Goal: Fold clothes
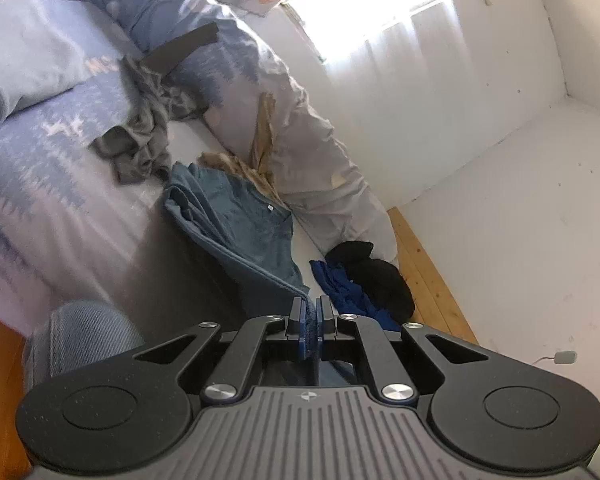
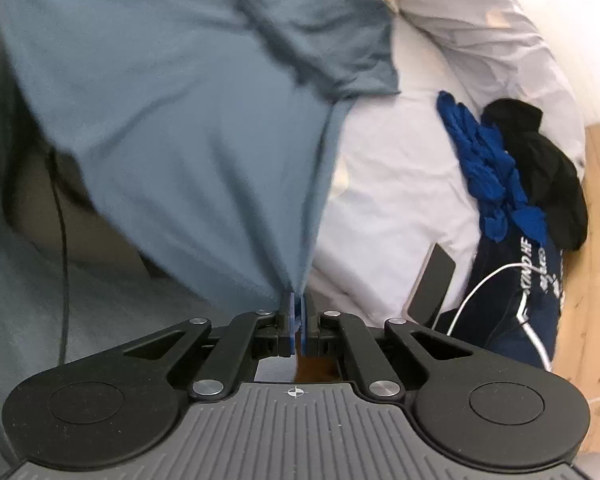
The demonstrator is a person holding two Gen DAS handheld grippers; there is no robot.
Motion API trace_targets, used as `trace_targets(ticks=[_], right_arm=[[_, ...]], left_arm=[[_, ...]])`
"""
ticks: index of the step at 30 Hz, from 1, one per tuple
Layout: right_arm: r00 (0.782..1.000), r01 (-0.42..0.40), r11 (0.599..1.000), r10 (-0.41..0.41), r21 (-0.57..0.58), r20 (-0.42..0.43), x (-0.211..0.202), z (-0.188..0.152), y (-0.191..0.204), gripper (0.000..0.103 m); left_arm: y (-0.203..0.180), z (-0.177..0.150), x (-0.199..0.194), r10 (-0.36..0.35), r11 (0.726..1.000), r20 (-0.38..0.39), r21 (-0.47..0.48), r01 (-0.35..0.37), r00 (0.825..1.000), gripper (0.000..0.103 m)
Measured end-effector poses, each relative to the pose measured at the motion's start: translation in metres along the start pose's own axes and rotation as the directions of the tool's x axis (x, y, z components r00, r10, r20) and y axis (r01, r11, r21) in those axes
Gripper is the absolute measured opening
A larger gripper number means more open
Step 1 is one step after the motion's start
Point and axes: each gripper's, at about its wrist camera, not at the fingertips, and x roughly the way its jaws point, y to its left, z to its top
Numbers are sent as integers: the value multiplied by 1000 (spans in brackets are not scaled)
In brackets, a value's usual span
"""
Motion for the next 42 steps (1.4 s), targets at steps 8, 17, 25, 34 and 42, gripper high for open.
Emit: trace_targets(ticks=[8,17,25,34,42], right_arm=[[988,-107,979,85,171,130,30,12,-31,4],[943,-143,926,21,349,331,42,48,-125,4],[864,-171,872,-90,458,495,60,110,-220,4],[855,-171,839,-133,516,501,165,218,-309,4],[923,-170,812,-67,558,379,327,303,-340,4]], left_arm=[[25,16,21,64,993,17,-101,-62,998,9],[32,71,55,120,981,118,-166,-99,986,9],[25,144,131,137,979,208,-176,-101,969,9],[44,221,280,245,966,200,-139,-220,949,9],[122,254,412,445,894,102,-108,-435,890,9]])
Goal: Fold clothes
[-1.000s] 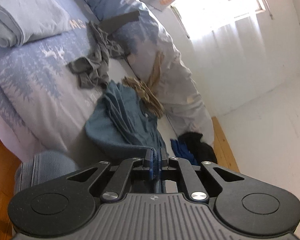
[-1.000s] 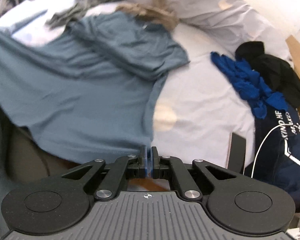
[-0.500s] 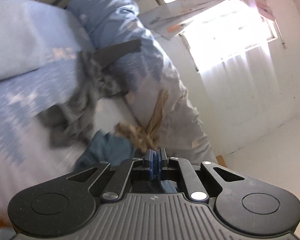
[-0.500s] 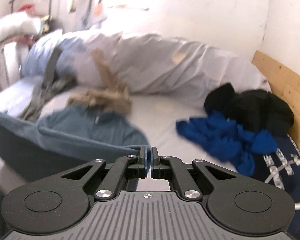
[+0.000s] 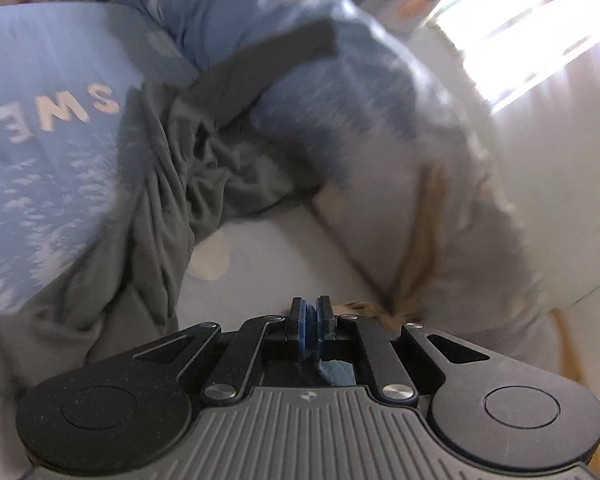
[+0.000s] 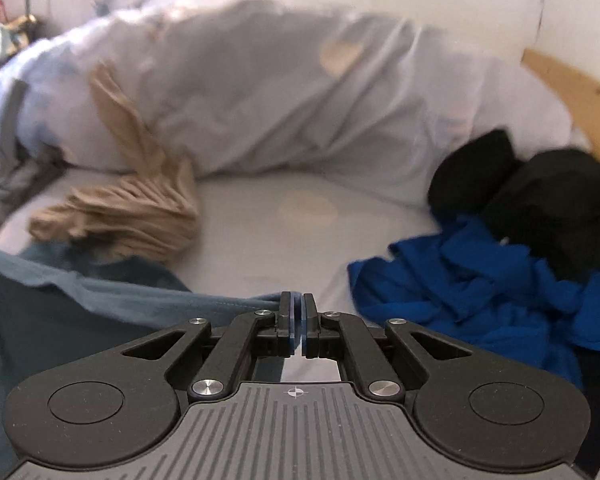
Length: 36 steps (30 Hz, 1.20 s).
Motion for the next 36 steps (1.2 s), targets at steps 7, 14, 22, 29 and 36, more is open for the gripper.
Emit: trace_targets(ticks=[7,14,22,29,36], right_arm=[[995,18,995,-8,97,-95,102,-7,-11,4],[999,32,973,-30,227,-10,103,-30,-31,48],[977,-203,959,211,-196,21,98,-52,46,64],[957,-216,714,291,-666,2,102,-53,171,64],[976,-189,519,196,-834,-100,141,-47,223,62]], left_arm=[[16,3,75,104,993,-2,61,-103,995,13],[37,-3,56,76,977,69,195,-88,995,33],[7,-33,41,61,819,-42,573,-26,997,54],[-8,-55,54,108,695,-88,719,-11,990,54],[2,-49,66,128,708,-164,706,26,978,54]])
